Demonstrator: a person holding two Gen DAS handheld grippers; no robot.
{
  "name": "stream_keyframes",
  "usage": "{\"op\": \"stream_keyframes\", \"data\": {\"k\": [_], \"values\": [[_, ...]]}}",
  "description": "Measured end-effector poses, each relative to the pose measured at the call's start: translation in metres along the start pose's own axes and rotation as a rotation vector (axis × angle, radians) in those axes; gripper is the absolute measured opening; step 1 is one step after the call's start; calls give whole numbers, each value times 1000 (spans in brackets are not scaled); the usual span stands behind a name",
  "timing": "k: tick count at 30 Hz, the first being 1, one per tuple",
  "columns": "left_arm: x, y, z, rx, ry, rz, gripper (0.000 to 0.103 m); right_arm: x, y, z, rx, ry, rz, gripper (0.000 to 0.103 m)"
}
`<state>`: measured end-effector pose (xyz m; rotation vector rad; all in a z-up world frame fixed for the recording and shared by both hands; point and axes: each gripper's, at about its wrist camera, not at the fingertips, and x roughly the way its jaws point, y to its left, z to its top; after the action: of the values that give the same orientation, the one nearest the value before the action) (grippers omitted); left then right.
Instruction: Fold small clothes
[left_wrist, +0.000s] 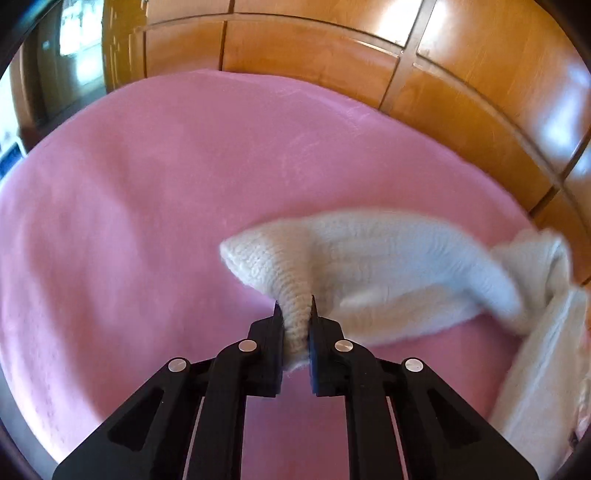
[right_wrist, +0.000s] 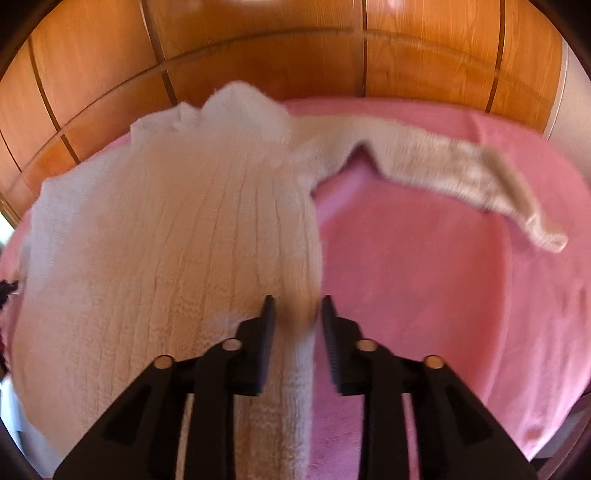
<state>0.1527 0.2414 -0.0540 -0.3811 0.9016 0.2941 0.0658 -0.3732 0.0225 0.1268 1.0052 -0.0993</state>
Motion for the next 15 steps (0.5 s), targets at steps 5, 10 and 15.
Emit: {"op": "stream_keyframes", "data": {"k": [5,10,15], "values": [[-24,18,63,34,-139,110,9,-21,30,2,-86,-72,-11,48],[-48,51,128,1,-231,260,9,-10,81,-7,-179,-60,71,47],[-48,71,169,-24,-248,364,9,18,111,-18,-215,-14,79,50]]}}
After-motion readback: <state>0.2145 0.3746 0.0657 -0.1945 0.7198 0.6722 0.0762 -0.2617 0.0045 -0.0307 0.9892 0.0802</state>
